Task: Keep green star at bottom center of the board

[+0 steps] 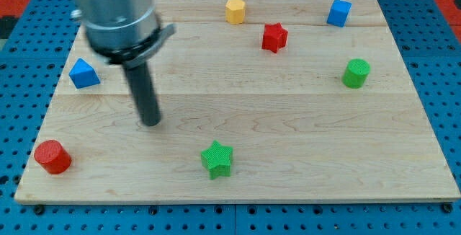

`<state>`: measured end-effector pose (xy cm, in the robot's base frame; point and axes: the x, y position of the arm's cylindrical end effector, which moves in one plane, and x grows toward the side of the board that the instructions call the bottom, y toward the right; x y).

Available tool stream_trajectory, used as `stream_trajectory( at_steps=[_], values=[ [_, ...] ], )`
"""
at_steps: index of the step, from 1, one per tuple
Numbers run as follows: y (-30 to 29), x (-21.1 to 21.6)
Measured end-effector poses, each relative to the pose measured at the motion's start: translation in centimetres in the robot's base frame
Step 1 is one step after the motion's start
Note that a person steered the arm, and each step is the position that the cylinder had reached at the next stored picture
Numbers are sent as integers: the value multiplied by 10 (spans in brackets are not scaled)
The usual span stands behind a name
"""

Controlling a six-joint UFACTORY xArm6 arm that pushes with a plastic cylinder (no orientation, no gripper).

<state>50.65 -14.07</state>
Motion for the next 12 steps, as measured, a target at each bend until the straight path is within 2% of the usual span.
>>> stream_trajectory(
  at_steps=[1,3,4,5,9,10,11,12],
  values=[
    [-12,38],
    [24,68],
    [24,102],
    [46,109],
    [113,64],
    [111,64],
    [82,49],
    [97,36]
  ],
)
